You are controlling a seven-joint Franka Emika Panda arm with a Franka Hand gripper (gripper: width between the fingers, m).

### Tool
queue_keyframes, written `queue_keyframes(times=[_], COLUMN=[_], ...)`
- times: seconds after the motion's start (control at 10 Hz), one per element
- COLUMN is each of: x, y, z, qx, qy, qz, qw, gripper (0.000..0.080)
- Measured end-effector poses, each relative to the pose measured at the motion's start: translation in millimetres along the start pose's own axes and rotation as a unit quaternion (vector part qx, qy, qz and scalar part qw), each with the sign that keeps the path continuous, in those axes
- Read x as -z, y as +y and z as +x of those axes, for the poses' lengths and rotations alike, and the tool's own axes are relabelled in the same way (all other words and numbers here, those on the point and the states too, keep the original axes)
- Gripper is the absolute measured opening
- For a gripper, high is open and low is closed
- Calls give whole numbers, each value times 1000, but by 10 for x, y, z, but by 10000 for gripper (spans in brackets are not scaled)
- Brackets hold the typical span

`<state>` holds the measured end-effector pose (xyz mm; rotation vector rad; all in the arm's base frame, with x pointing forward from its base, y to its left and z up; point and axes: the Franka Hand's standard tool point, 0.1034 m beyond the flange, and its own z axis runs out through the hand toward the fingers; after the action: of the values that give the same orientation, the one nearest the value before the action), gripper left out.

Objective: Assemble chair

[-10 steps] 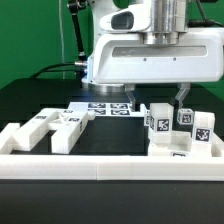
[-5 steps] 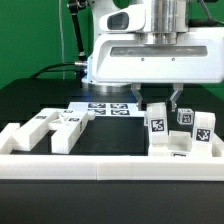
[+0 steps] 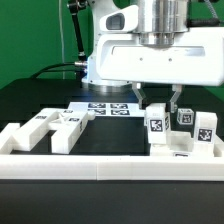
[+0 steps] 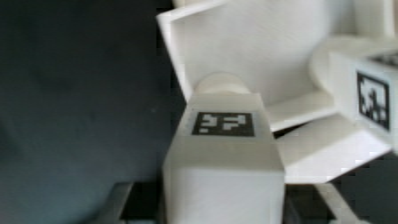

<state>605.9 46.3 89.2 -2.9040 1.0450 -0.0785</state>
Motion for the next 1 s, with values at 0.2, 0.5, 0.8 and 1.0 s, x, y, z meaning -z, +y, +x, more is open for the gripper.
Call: queue_keyframes(times=[0.2, 0.5, 0.8, 1.0], x=[-11, -34, -34, -33], y=[-41, -98, -164, -166], z=[-54, -53, -68, -53], qx=[-119, -250, -365, -363], qy=[-4, -8, -10, -7], qz=[-2, 3, 7, 10], qw=[993, 968, 931, 932], gripper=[294, 294, 294, 294])
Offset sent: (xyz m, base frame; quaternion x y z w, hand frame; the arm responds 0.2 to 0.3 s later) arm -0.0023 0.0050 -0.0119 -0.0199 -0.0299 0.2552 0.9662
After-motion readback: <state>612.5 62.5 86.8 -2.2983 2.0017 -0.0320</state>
